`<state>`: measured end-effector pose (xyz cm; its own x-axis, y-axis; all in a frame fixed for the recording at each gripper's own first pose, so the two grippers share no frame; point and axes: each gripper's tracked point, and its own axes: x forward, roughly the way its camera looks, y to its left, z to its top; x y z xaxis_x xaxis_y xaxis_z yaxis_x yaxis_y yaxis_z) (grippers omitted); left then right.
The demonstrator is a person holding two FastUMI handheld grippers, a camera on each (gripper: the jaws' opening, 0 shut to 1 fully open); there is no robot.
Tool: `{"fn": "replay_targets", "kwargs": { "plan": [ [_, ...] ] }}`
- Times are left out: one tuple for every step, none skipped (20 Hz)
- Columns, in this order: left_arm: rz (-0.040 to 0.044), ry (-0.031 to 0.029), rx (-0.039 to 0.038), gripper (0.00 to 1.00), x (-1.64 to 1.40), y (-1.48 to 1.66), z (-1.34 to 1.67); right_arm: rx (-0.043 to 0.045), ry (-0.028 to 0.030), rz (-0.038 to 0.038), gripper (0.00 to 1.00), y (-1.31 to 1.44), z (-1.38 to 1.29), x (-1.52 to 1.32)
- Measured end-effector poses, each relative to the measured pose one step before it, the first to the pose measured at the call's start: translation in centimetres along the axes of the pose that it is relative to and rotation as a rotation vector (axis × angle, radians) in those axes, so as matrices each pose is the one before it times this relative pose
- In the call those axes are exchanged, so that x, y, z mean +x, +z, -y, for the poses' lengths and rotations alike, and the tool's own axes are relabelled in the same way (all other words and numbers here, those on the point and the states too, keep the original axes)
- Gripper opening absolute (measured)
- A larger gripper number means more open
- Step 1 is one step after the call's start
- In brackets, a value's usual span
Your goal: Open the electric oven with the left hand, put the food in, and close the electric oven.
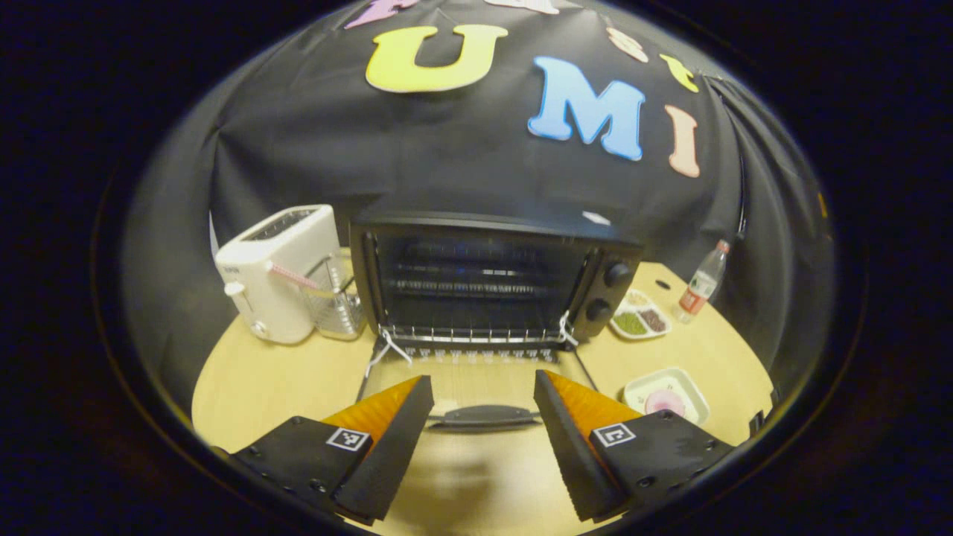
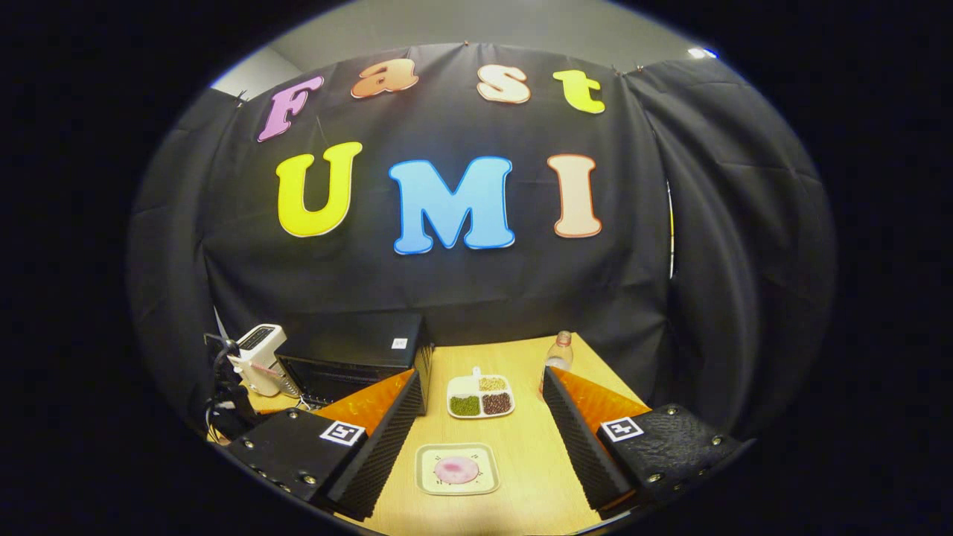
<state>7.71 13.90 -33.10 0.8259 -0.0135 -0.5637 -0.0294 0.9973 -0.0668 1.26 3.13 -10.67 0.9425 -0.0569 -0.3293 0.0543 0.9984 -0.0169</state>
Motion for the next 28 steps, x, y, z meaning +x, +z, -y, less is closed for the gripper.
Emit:
{"fn": "replay_targets", "kwargs": {
  "plan": [
    [0.04667, -0.00512, -0.00336, 0.93, -0.991, 2.038, 0.120, 0.01885, 0.02508, -0.04086, 0.99, -0.809, -0.152, 0.513],
    [0.04716, -0.00599, -0.00457, 0.97, -1.236, 2.052, 0.251, 0.03171, 0.02383, -0.04400, 0.99, -0.664, -0.085, 0.456],
    [0.04652, -0.01103, -0.00036, 0.93, -1.060, 2.232, 0.328, 0.03983, 0.02253, -0.04228, 1.00, -0.601, -0.002, 0.461],
    [0.04100, -0.01507, -0.00070, 0.89, -0.809, 1.999, 0.370, 0.03600, 0.02201, -0.04430, 1.00, -0.517, 0.040, 0.616],
    [0.03895, -0.01466, -0.00436, 0.97, -0.910, 1.805, 0.269, 0.02670, 0.01444, -0.05380, 1.00, -0.843, 0.133, 0.701],
    [0.03280, -0.00828, -0.00452, 0.97, -0.845, 1.830, 0.056, 0.01783, 0.01559, -0.06065, 0.99, -0.993, 0.224, 0.931],
    [0.02766, -0.00708, -0.00509, 0.89, -0.900, 1.425, -0.006, 0.01209, 0.00502, -0.06984, 0.99, -1.148, 0.397, 1.145],
    [0.02430, -0.00721, -0.00752, 0.89, -0.858, 1.488, 0.086, 0.00982, 0.00147, -0.07063, 1.00, -1.114, 0.434, 1.135],
    [0.02426, -0.00814, -0.00797, 0.89, -0.786, 1.211, 0.079, 0.01001, -0.00251, -0.07145, 1.00, -1.233, 0.666, 0.928],
    [0.01621, -0.00574, -0.00700, 0.89, -0.608, 1.037, 0.053, 0.00561, -0.00924, -0.08429, 1.00, -1.335, 0.861, 1.087],
    [0.01555, -0.00463, -0.00294, 0.93, -0.738, 0.869, 0.057, 0.00496, -0.01176, -0.07107, 1.00, -1.379, 0.866, 1.211],
    [0.01684, 0.00025, 0.00165, 0.94, -0.760, 0.662, 0.011, 0.00803, -0.01003, -0.05618, 1.00, -0.772, 0.630, 1.260],
    [0.01790, 0.00411, 0.00614, 0.96, -0.467, 0.590, -0.186, 0.00556, -0.01574, -0.05007, 1.00, -0.546, 0.744, 1.396],
    [0.01072, 0.01143, 0.00580, 0.97, -0.458, 0.445, -0.189, -0.00259, -0.01396, -0.04561, 1.00, -0.357, 0.925, 1.615],
    [0.00816, 0.01452, 0.00048, 0.93, -0.484, 0.151, -0.143, -0.00846, -0.02553, -0.03815, 1.00, -0.309, 1.061, 1.561],
    [0.00345, 0.01827, -0.00617, 0.93, -0.352, 0.150, -0.145, -0.02136, -0.03462, -0.04044, 1.00, -0.472, 1.186, 1.342],
    [-0.00319, 0.01773, -0.01275, 0.93, -0.376, -0.065, -0.081, -0.01774, -0.02921, -0.03567, 1.00, -0.216, 0.827, 1.136],
    [0.00185, 0.01270, -0.01207, 0.93, -0.447, 0.171, 0.015, -0.01344, -0.00248, -0.02560, 1.00, 0.010, 0.194, 0.954],
    [0.00860, 0.01418, -0.00272, 0.93, -0.349, 0.294, -0.060, -0.01305, -0.00538, -0.02307, 1.00, -0.076, 0.086, 1.127],
    [0.00578, 0.02114, 0.00303, 0.93, -0.294, 0.192, -0.205, -0.01004, -0.02270, -0.02436, 1.00, -0.042, 0.662, 1.009],
    [-0.00382, 0.02144, 0.00386, 0.93, -0.307, -0.116, -0.168, -0.01036, -0.01262, -0.01748, 1.00, 0.068, 0.375, 0.957],
    [-0.00716, 0.01676, 0.00196, 0.97, -0.306, -0.145, -0.041, -0.01278, -0.01418, -0.01635, 1.00, 0.166, 0.419, 0.871],
    [-0.00333, 0.01106, 0.00038, 0.97, -0.096, -0.177, 0.049, -0.00597, -0.00381, -0.01203, 1.00, 0.134, 0.089, 0.776],
    [-0.00504, 0.00944, 0.00222, 0.97, -0.262, -0.034, 0.131, -0.00264, 0.00185, -0.01346, 1.00, 0.212, -0.034, 0.655],
    [-0.00702, 0.00992, 0.00372, 0.97, -0.125, -0.352, 0.077, -0.00420, 0.00284, -0.00838, 1.00, 0.176, -0.028, 0.718],
    [-0.00748, 0.00802, 0.00284, 0.97, -0.130, -0.230, 0.052, -0.00499, 0.00108, -0.00826, 1.00, 0.243, -0.048, 0.696],
    [-0.00692, 0.00711, 0.00187, 0.97, -0.149, -0.033, 0.099, -0.00954, -0.00766, -0.00823, 1.00, 0.170, 0.105, 0.749],
    [-0.00238, 0.00314, 0.00184, 0.97, -0.056, -0.069, 0.162, -0.01241, -0.01456, -0.00684, 1.00, 0.094, 0.286, 0.566]
  ]
}}
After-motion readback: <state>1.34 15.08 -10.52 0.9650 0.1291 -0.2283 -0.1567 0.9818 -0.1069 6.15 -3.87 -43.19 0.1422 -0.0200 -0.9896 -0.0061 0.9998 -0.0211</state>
